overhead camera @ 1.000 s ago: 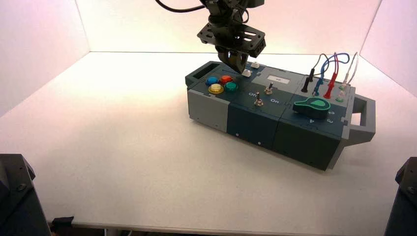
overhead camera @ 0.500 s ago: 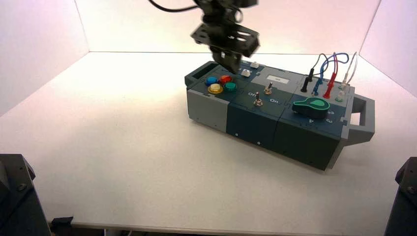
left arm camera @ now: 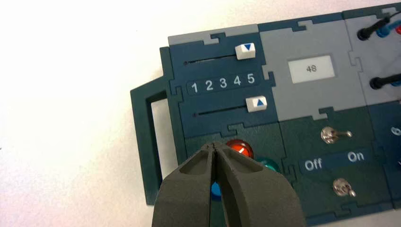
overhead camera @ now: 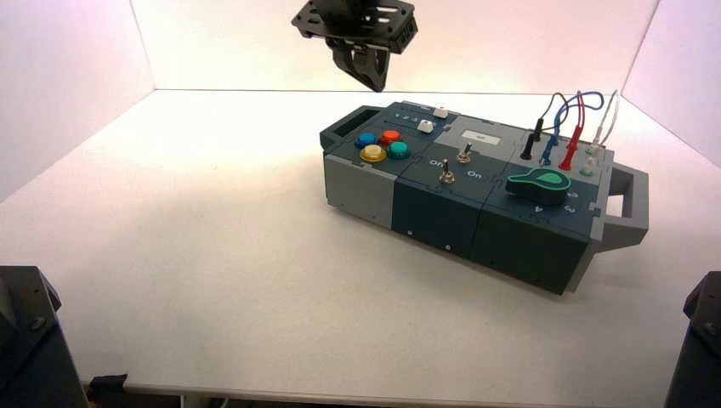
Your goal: Move the bottom slider to position 5.
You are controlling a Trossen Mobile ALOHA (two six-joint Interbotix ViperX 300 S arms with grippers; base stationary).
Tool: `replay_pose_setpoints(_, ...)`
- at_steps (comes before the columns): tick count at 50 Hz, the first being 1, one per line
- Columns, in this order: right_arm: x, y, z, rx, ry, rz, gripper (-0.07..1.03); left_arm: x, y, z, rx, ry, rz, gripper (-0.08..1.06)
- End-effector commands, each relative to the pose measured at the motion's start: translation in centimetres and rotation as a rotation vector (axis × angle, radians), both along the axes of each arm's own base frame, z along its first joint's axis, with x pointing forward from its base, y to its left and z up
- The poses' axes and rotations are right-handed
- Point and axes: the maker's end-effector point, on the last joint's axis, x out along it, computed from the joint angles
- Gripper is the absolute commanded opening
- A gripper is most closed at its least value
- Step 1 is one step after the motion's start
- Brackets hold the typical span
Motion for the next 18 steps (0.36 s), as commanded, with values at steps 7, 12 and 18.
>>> replay_pose_setpoints(7, 0.42, 0.22, 1.05, 0.007, -0.019, 0.006, -0.02, 0.12, -0.04, 3.08, -0.036, -0.044, -0.001, -0.03)
replay_pose_setpoints(12, 0.42, 0.22, 1.05, 0.008, -0.019, 0.006, -0.02, 0.19, -0.10, 3.19, -0.038, -0.046, -0.001, -0.03)
replay_pose_setpoints(18, 0.42, 0.22, 1.05, 0.007, -0.019, 0.006, -0.02, 0.26, -0.16, 3.09, -0.036, -0.046, -0.003, -0.03)
